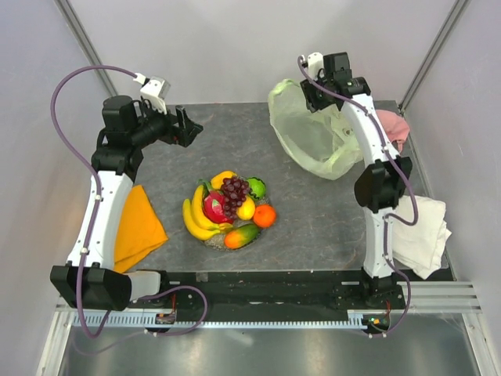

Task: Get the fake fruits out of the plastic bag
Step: Move the plastic bag to the center of the board, then reset both arms

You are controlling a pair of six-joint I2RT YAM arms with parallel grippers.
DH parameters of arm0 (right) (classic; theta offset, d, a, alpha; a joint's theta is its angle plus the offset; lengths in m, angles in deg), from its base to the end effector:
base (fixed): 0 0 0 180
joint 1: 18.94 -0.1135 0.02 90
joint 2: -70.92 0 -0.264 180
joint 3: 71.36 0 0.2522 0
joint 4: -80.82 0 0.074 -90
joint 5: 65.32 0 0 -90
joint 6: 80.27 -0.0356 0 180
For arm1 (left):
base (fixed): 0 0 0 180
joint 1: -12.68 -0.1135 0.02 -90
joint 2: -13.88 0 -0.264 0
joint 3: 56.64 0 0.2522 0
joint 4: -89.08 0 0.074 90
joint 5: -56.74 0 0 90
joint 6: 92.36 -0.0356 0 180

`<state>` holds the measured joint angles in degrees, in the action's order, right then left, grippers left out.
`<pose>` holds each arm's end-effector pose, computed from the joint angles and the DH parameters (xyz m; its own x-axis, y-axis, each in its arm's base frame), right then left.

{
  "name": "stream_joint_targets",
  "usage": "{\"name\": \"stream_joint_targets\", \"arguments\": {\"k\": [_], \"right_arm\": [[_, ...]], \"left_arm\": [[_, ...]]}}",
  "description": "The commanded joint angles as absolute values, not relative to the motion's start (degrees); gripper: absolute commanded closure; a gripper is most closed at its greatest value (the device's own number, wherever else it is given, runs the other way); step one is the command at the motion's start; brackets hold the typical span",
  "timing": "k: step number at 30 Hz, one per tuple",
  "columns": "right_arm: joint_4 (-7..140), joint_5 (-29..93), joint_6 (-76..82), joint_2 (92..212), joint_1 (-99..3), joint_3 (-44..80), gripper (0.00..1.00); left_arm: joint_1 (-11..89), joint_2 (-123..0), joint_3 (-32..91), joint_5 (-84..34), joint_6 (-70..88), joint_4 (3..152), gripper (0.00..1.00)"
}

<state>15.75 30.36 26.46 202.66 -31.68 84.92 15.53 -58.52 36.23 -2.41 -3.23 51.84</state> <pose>0.4951 0.1155 0.3441 -0.5227 -0.4119 -0.7464 -0.4629 0.8724 -0.1572 0.2753 -0.0320 0.4232 -0.2800 0.0270 -0.9596 0.5374 0.8327 -0.1334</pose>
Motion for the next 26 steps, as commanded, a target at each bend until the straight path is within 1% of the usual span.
{"name": "stream_joint_targets", "arguments": {"k": [1,3,4,5,6,7,8,9,11,12,13,16,17,20,21,26], "right_arm": [[27.3,37.5,26.3,186.3,-35.2,69.3,0.48],[25.1,43.3,27.6,179.6,-38.1,64.1,0.45],[24.0,44.1,27.3,177.2,-39.1,62.2,0.40],[24.5,44.8,26.5,171.4,-41.0,60.1,0.36],[26.0,46.0,25.4,168.2,-41.7,54.1,0.31],[31.0,46.5,22.8,164.6,-42.4,50.5,0.04],[33.5,46.5,22.1,157.7,-43.8,46.8,0.02],[35.8,45.6,21.2,154.5,-44.8,39.7,0.02],[41.5,39.8,18.3,147.2,-46.2,33.6,0.02],[42.2,37.9,17.3,145.7,-47.0,29.0,0.02],[42.6,32.5,16.2,144.7,-47.1,27.1,0.02],[40.5,20.2,10.0,144.3,-47.2,25.5,0.02],[39.8,12.6,8.0,145.4,-47.2,25.9,0.02],[38.2,4.0,6.9,146.9,-47.2,26.9,0.02],[38.1,3.7,7.4,147.0,-47.2,26.9,0.02],[39.4,5.3,8.1,147.8,-47.2,26.5,0.02]], "left_arm": [[15.2,-57.6,36.0,-1.0,-2.3,52.8,0.09],[15.2,-57.3,35.4,-0.8,-2.3,52.8,0.09],[15.2,-57.2,35.3,-0.8,-2.2,52.8,0.09],[15.1,-57.1,34.9,-0.7,-2.3,52.7,0.09],[15.1,-57.1,34.7,-0.6,-2.2,52.7,0.09],[15.2,-57.1,34.6,-0.6,-2.2,52.7,0.09],[15.1,-57.2,34.4,-0.5,-2.0,52.8,0.09],[15.1,-57.3,34.2,-0.5,-2.0,52.7,0.08],[15.1,-57.3,33.6,-1.4,-1.8,52.7,0.08],[15.1,-57.4,33.5,-1.5,-1.7,52.9,0.07],[15.1,-57.4,33.2,-1.9,-1.7,52.8,0.06],[15.1,-57.3,32.5,-3.4,-1.6,52.9,0.05],[15.1,-57.3,32.4,-4.3,-1.6,52.9,0.04],[15.1,-57.3,32.4,-5.9,-1.5,52.9,0.02],[15.1,-57.4,32.4,-6.2,-1.5,53.0,0.01],[15.1,-57.2,32.7,-9.2,-1.4,53.3,0.01]]}}
